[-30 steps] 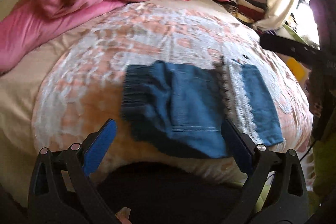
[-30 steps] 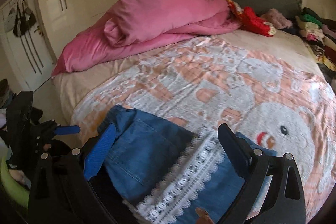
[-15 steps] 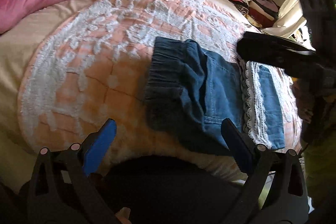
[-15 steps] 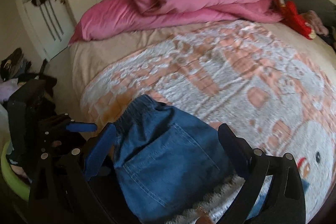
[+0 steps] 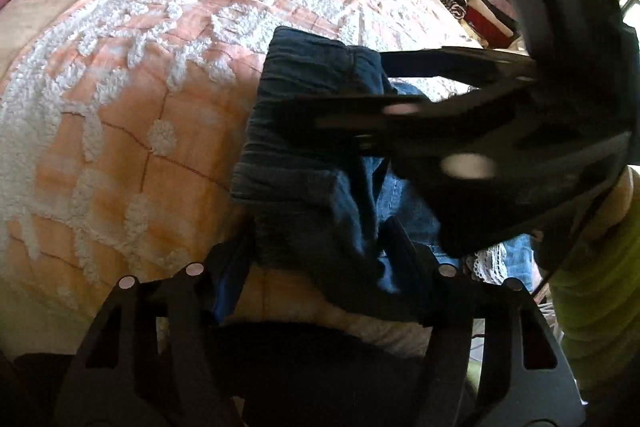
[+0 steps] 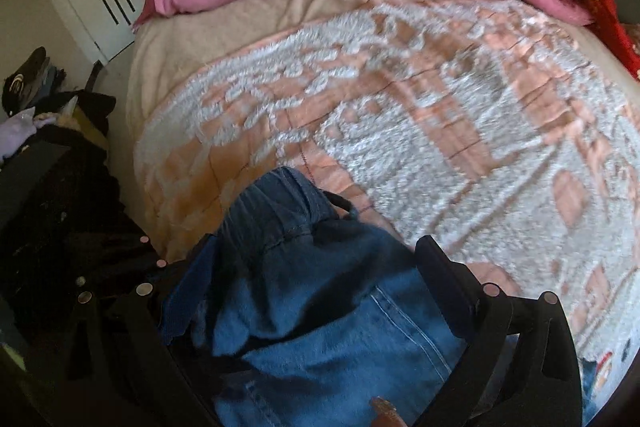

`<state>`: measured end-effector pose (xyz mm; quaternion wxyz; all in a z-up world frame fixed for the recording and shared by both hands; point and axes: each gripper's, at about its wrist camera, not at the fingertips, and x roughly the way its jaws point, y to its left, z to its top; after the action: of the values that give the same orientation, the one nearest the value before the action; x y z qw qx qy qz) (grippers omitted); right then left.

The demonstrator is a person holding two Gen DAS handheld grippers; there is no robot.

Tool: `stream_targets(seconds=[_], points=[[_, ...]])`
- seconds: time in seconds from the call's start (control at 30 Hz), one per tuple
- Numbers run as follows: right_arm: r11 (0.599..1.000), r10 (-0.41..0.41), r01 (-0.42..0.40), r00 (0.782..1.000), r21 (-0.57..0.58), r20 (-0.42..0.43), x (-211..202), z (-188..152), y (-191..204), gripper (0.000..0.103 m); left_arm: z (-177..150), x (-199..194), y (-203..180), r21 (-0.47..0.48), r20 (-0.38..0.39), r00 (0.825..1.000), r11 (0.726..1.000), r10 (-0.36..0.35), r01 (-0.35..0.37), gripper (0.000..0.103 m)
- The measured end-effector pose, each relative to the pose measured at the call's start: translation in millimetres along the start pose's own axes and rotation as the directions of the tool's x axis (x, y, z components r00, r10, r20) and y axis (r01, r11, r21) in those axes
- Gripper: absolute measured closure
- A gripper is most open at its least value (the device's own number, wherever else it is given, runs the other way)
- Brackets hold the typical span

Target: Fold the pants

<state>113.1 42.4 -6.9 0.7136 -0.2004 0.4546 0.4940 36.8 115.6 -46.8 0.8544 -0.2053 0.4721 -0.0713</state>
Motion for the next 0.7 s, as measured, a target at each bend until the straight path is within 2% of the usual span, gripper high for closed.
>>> stream_targets(seconds=[0.1,0.17,0.2,0.23,0.3,0.4,0.47,0.53,0.63,0.7], points=[[0.997,0.076,-0.076,0.997,0.027,-0.011,13,-1,-4,0.006,-1,0,1,-0.005,0.001,1.0,1.0,-0.007,0.007,0.047],[0.993,0.116,-0.116,0.993,0.032,0.005,15,-4,-6,0.025,-2,-1,2,-0.007,0.005,1.0,1.0,-0.015,0.015,0.047],[0.99,0.14,-0.14,0.99,0.026,0.018,13,-6,-7,0.044,-2,-1,3,-0.009,0.007,1.0,1.0,-0.019,0.019,0.047],[0.984,0.172,-0.173,0.985,0.03,0.033,8,-8,-9,0.053,-3,-2,4,-0.014,0.011,1.0,1.0,-0.028,0.028,0.045],[0.982,0.181,-0.183,0.981,0.038,0.067,-6,-11,-13,0.065,-4,-8,3,-0.015,0.038,0.999,0.999,-0.032,0.033,0.041],[0.971,0.219,-0.231,0.964,0.062,0.149,-38,-23,-24,0.067,-10,-20,-2,0.006,0.068,0.997,0.999,-0.042,0.041,0.029],[0.962,0.24,-0.262,0.947,0.083,0.214,-65,-36,-35,0.067,-13,-24,-12,0.014,0.074,0.994,0.996,-0.085,0.084,0.022],[0.952,0.256,-0.29,0.93,0.098,0.264,-87,-48,-45,0.067,-12,-26,-26,0.047,0.076,0.991,0.993,-0.109,0.106,0.02],[0.939,0.268,-0.322,0.905,0.12,0.329,-115,-67,-59,0.067,-11,-21,-49,0.087,0.062,0.988,0.987,-0.142,0.136,0.012],[0.936,0.262,-0.326,0.896,0.131,0.358,-127,-76,-67,0.067,-10,-15,-60,0.093,0.042,0.984,0.981,-0.175,0.171,0.011]])
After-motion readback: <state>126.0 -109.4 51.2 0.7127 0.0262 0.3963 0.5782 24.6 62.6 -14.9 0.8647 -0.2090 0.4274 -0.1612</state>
